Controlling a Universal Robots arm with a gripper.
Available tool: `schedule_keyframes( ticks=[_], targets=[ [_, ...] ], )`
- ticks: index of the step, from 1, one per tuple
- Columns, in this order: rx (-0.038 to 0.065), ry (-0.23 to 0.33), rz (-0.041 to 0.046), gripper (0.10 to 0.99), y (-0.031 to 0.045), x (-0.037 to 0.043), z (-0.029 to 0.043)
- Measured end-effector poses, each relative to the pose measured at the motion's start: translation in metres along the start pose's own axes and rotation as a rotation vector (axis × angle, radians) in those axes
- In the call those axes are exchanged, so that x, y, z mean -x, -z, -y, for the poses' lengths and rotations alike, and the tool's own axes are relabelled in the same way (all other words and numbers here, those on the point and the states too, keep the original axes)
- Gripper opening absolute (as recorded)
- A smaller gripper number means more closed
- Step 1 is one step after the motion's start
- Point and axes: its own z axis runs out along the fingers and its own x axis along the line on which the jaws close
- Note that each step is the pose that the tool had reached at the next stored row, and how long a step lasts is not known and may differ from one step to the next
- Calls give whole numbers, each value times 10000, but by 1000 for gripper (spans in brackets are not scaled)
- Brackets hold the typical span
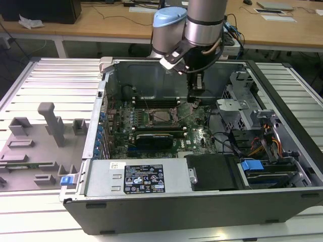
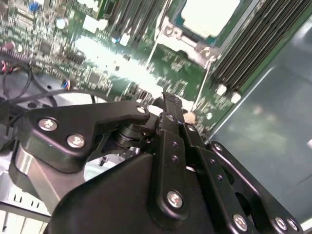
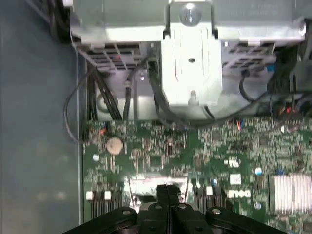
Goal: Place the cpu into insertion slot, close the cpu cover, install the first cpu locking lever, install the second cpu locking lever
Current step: 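Close the cpu cover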
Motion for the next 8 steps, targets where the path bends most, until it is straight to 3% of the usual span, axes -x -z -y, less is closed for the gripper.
schedule_keyframes(
  ticks=[3, 8],
  targets=[
    [-57, -1, 0, 106, -8, -4, -133],
    [-91, 16, -13, 106, -86, -5, -179]
  ],
)
